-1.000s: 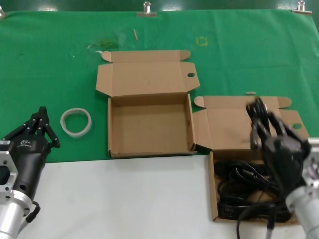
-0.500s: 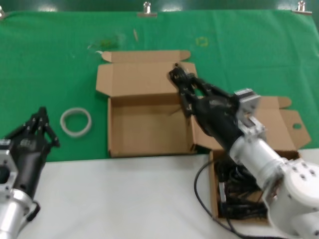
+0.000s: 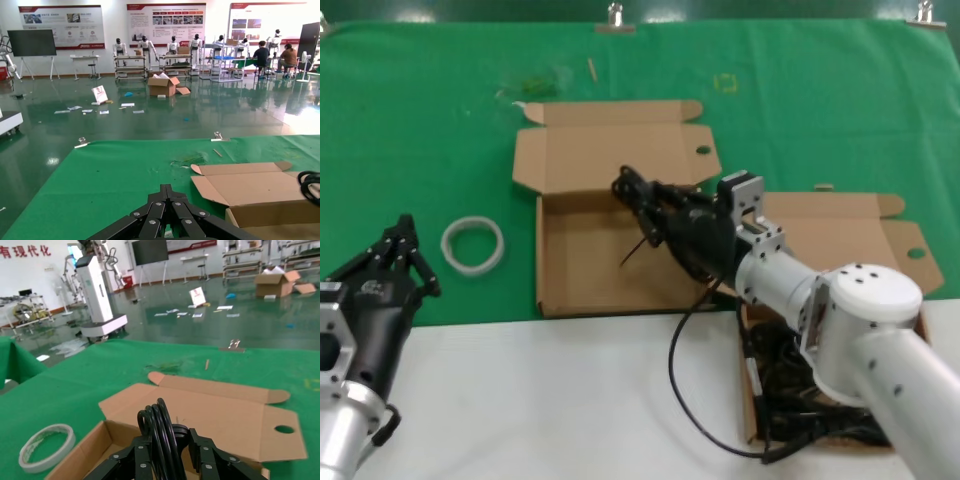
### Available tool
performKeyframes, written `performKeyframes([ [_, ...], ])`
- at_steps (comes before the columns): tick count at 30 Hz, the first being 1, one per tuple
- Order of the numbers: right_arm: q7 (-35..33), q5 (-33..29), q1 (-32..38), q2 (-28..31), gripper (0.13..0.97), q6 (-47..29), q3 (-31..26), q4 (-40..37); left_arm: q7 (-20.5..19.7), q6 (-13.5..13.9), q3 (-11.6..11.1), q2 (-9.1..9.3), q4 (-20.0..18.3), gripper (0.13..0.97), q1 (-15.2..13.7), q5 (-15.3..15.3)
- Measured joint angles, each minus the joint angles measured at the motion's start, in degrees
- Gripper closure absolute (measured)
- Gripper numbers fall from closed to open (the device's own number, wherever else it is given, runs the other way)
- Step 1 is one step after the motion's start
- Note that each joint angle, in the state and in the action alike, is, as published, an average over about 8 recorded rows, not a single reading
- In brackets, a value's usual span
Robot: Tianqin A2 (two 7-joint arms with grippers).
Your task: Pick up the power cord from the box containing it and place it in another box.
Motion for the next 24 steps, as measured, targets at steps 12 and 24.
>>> performKeyframes([
  [12, -16.72, 2.19, 6.73, -6.63, 0.753, -10.91, 10.05, -19.09, 0.0, 0.0, 0.0, 0.0, 0.0, 0.957, 0.0, -0.01],
  [24, -15.51, 0.95, -2.55, -2.85, 0.631, -13.18, 15.23, 3.35, 0.0, 0.0, 0.0, 0.0, 0.0, 0.957, 0.0, -0.01],
])
